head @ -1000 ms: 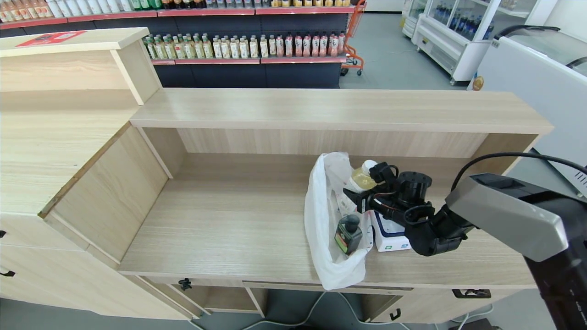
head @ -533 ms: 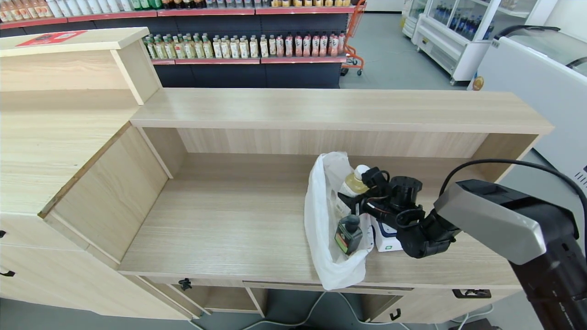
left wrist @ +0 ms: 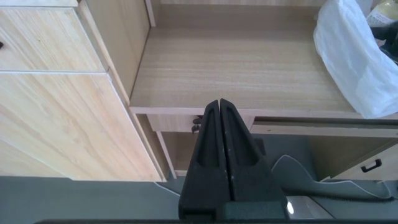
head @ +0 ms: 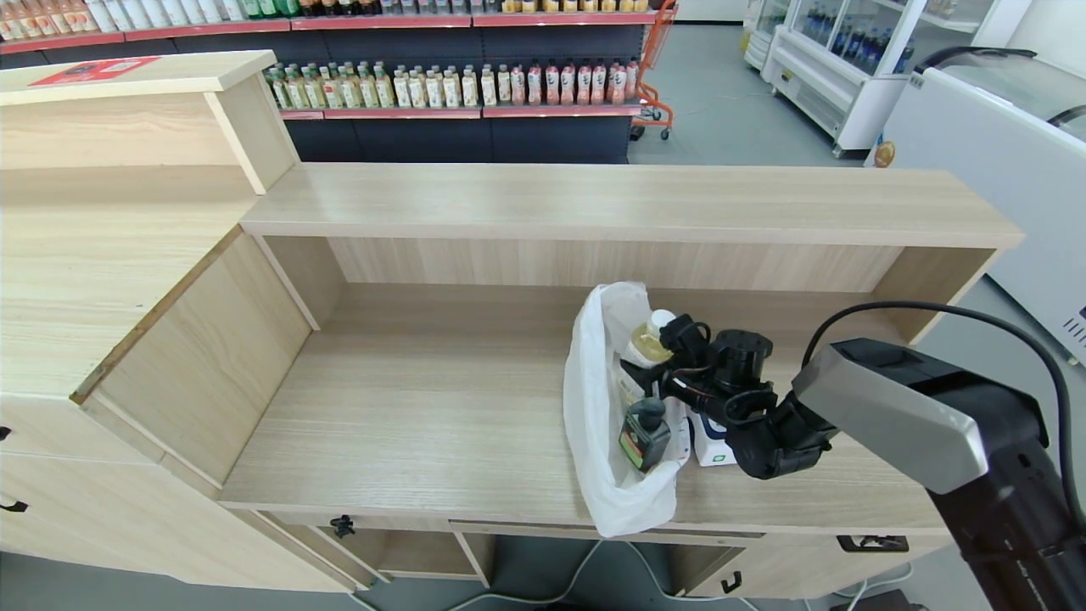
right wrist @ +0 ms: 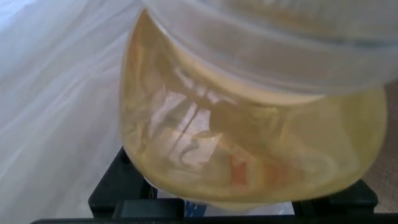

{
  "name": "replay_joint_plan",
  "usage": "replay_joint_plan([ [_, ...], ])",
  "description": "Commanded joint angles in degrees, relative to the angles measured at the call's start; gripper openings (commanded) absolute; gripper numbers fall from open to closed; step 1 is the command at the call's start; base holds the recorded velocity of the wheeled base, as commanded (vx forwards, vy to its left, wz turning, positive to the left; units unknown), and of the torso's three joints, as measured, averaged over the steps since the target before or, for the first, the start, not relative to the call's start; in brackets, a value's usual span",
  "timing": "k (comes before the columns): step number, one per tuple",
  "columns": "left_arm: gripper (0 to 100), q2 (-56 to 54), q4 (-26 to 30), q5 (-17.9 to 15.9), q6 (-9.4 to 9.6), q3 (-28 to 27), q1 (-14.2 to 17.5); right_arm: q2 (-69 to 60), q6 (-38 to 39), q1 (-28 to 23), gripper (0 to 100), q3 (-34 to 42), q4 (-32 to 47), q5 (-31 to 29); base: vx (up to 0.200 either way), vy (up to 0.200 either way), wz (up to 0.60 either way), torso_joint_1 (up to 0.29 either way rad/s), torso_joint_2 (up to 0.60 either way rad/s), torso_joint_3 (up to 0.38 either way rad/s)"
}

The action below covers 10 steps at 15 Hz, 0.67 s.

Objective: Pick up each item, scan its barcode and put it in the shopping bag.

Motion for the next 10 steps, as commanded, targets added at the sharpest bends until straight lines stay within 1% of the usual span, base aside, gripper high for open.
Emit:
replay_joint_plan([
  [1, 0, 0.06, 0.00, 0.01, 0.02, 0.01, 0.00, 0.23, -0.08, 0.08, 0, 0.02, -0.02, -0.01, 0.000, 0.000, 0.00, 0.000, 0.00, 0.000],
  [2, 0, -0.02, 0.00, 0.10, 0.02, 0.01, 0.00, 0.23, -0.16, 0.08, 0, 0.20, -0.11, -0.10, 0.000, 0.000, 0.00, 0.000, 0.00, 0.000],
  [3, 0, 0.06, 0.00, 0.01, 0.02, 0.01, 0.00, 0.23, -0.16, 0.08, 100, 0.20, -0.11, -0.10, 0.000, 0.000, 0.00, 0.000, 0.00, 0.000],
  [7, 0, -0.02, 0.00, 0.01, 0.02, 0.01, 0.00, -0.74, -0.16, -0.45, 100, 0.37, -0.55, 0.08, 0.000, 0.000, 0.00, 0.000, 0.00, 0.000],
  [10, 0, -0.02, 0.00, 0.01, 0.02, 0.01, 0.00, -6.62, 0.10, -1.15, 100, 2.04, 0.24, 0.26, 0.000, 0.000, 0.00, 0.000, 0.00, 0.000],
])
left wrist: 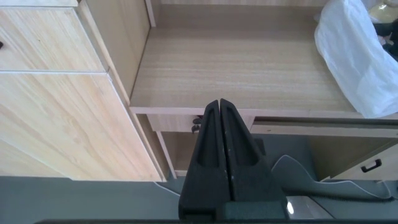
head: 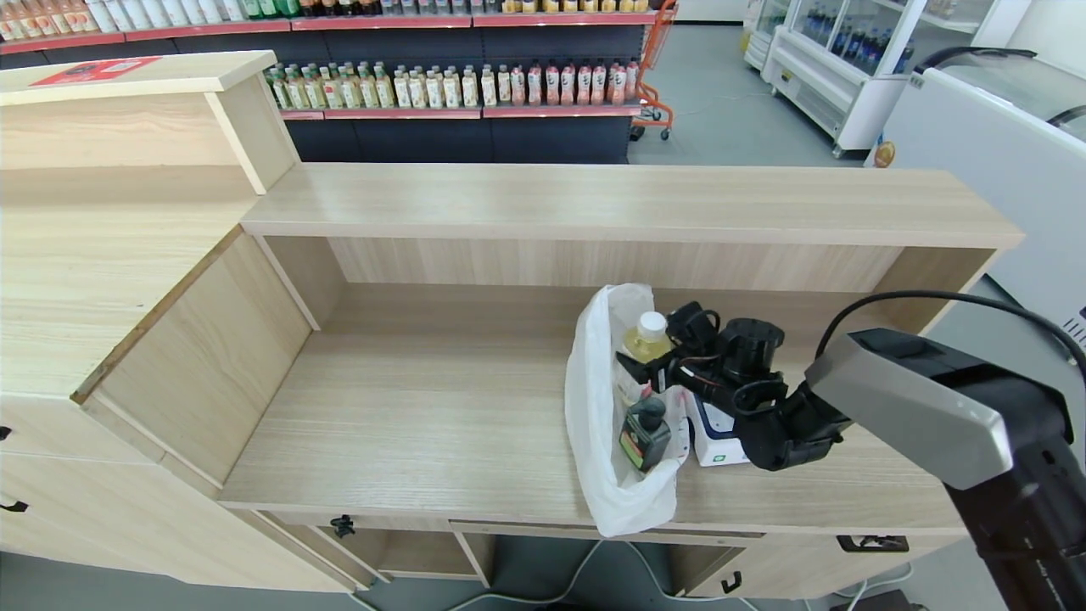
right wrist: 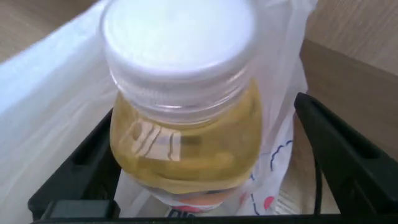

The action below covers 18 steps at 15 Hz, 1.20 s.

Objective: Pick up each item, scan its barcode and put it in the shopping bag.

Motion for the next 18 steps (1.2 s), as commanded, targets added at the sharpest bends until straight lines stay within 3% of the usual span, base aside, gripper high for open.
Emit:
replay_joint_plan([
  [1, 0, -0.02, 0.00, 0.01, -0.01, 0.01, 0.00, -7.76, 0.27, -0.74, 100, 3.07, 1.46, -0.10, 0.000, 0.000, 0.00, 0.000, 0.00, 0.000],
  [6, 0, -0.02, 0.00, 0.01, -0.01, -0.08, 0.00, -38.79, 6.25, -1.44, 100, 25.22, 7.61, -1.25, 0.000, 0.000, 0.00, 0.000, 0.00, 0.000],
  [9, 0, 0.06, 0.00, 0.01, -0.01, 0.01, 0.00, -60.67, 9.15, -3.99, 100, 36.91, 18.42, -9.07, 0.000, 0.000, 0.00, 0.000, 0.00, 0.000],
  [11, 0, 0.06, 0.00, 0.01, -0.01, 0.01, 0.00, -77.46, 9.42, -9.35, 100, 48.95, 27.91, -13.73, 0.000, 0.000, 0.00, 0.000, 0.00, 0.000],
  [13, 0, -0.02, 0.00, 0.01, -0.01, 0.01, 0.00, -88.10, 9.15, -15.50, 100, 60.47, 29.67, -15.22, 0.000, 0.000, 0.00, 0.000, 0.00, 0.000],
  [15, 0, 0.06, 0.00, 0.01, -0.01, 0.01, 0.00, -100.49, 8.98, -15.24, 100, 71.19, 31.34, -16.54, 0.000, 0.000, 0.00, 0.000, 0.00, 0.000],
  [17, 0, -0.02, 0.00, 0.01, -0.01, 0.01, 0.00, -109.63, 8.98, -12.78, 100, 75.50, 33.71, -18.30, 0.000, 0.000, 0.00, 0.000, 0.00, 0.000],
  [18, 0, 0.06, 0.00, 0.01, -0.01, 0.01, 0.00, -116.48, 8.98, -10.93, 100, 75.50, 41.27, -19.44, 0.000, 0.000, 0.00, 0.000, 0.00, 0.000],
])
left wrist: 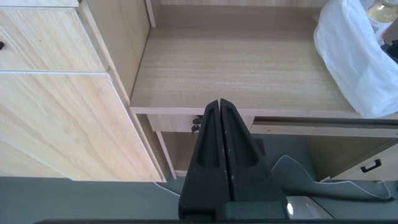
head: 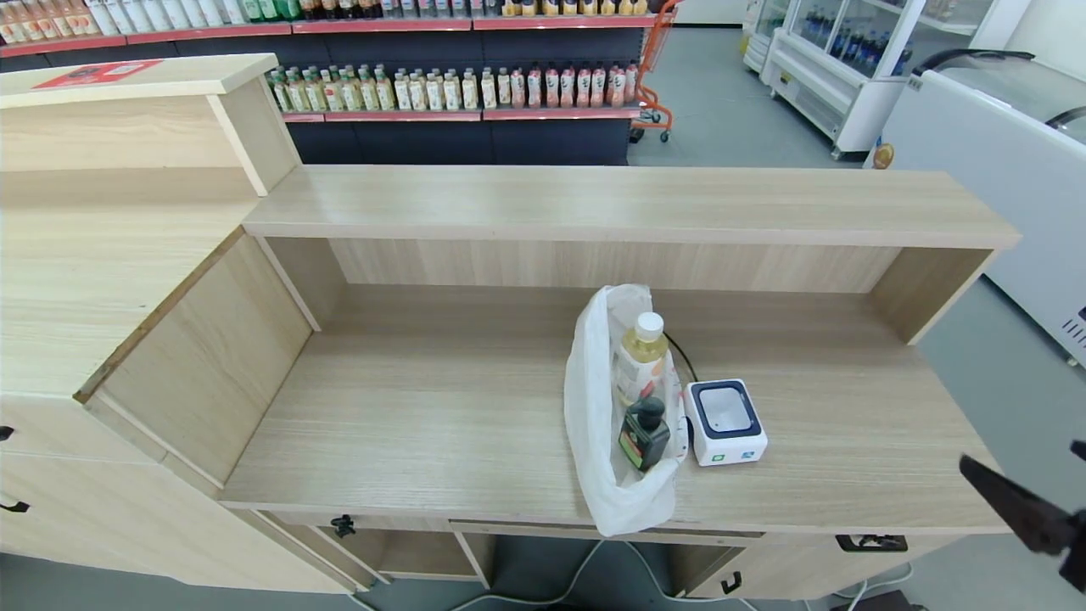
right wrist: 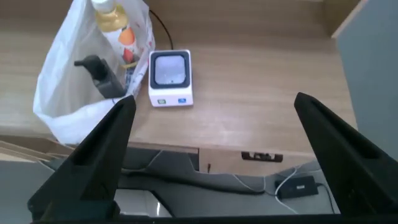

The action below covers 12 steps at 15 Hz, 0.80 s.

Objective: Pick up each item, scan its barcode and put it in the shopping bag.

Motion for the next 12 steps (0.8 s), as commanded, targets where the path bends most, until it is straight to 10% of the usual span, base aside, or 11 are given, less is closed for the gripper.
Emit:
replay_joint_plan([
  [1, 0, 0.06, 0.00, -0.02, -0.01, 0.01, 0.00, -26.05, 0.26, 1.75, 100, 6.91, 14.33, -2.76, 0.000, 0.000, 0.00, 0.000, 0.00, 0.000],
  [6, 0, -0.02, 0.00, -0.02, -0.01, 0.01, 0.00, -46.00, 1.41, -2.30, 100, 6.91, 28.74, -2.50, 0.000, 0.000, 0.00, 0.000, 0.00, 0.000],
  [12, 0, 0.06, 0.00, -0.02, -0.01, -0.08, 0.00, -48.64, 1.67, -2.74, 100, 6.91, 28.30, -2.76, 0.000, 0.000, 0.00, 0.000, 0.00, 0.000],
])
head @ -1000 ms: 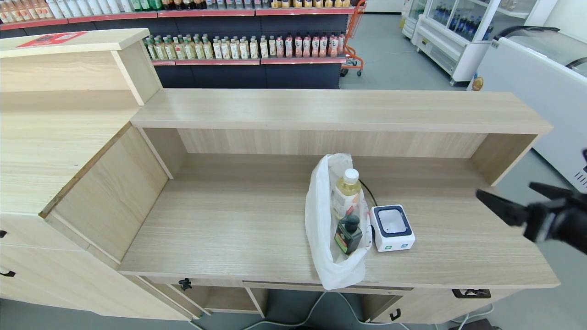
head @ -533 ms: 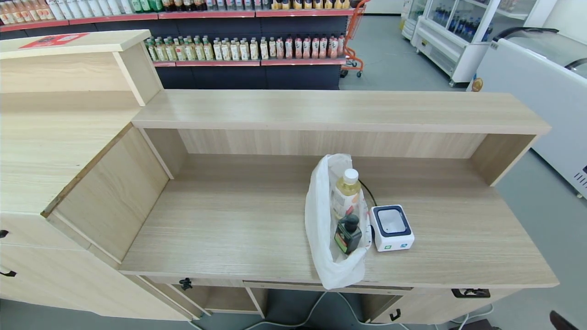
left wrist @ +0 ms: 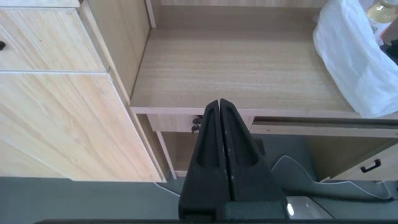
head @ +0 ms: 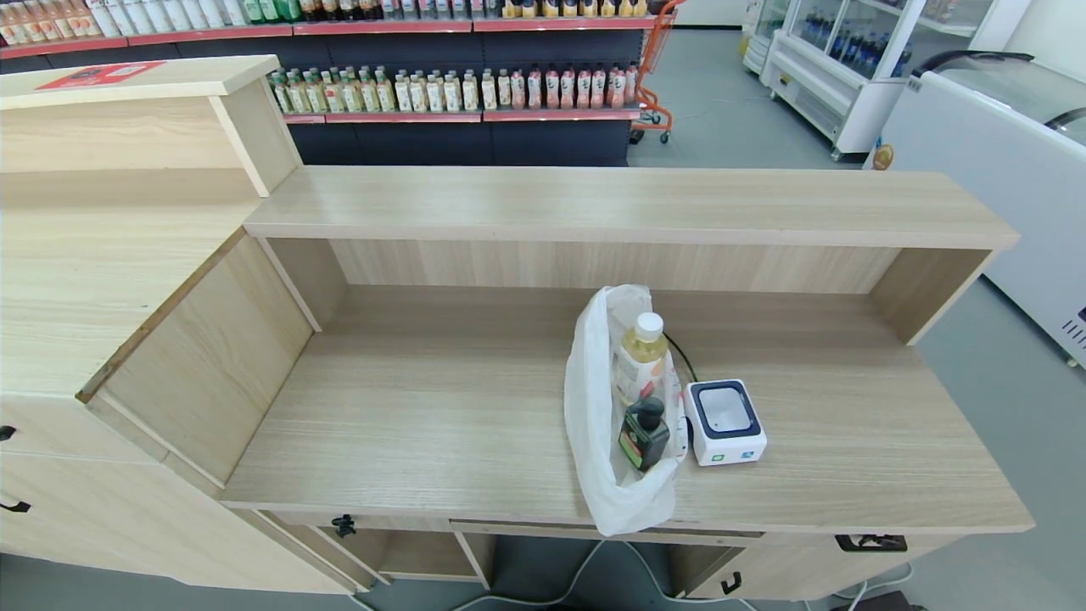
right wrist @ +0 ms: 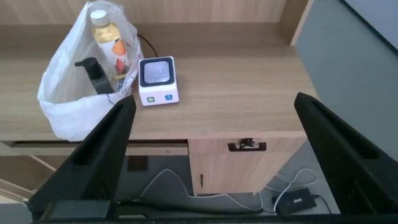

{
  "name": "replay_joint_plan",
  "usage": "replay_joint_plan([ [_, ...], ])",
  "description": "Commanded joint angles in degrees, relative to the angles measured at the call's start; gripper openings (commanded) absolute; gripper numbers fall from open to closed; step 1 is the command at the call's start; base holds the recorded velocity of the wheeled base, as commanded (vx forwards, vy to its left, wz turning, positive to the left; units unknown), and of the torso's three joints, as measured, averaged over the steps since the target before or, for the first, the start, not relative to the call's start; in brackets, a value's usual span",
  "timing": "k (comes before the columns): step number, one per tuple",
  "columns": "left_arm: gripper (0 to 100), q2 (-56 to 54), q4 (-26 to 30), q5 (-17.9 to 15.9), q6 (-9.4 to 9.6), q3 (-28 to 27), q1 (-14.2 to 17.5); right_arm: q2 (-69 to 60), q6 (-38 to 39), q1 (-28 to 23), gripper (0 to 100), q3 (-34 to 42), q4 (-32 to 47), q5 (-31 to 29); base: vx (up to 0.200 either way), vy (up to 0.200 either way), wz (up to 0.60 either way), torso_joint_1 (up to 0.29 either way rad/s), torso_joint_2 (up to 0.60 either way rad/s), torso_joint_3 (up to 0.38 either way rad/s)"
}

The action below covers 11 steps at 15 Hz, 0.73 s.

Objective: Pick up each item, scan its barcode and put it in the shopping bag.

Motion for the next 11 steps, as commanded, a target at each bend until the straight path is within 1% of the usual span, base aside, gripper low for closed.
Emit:
replay_joint_plan([
  [1, 0, -0.02, 0.02, 0.01, -0.01, 0.01, 0.00, -1.14, -0.04, -0.04, 100, 0.02, -0.04, 0.00, 0.000, 0.000, 0.00, 0.000, 0.00, 0.000],
  [11, 0, 0.06, 0.02, 0.01, -0.01, 0.01, 0.00, -1.23, -0.12, -0.04, 100, 0.02, -0.04, 0.00, 0.000, 0.000, 0.00, 0.000, 0.00, 0.000],
])
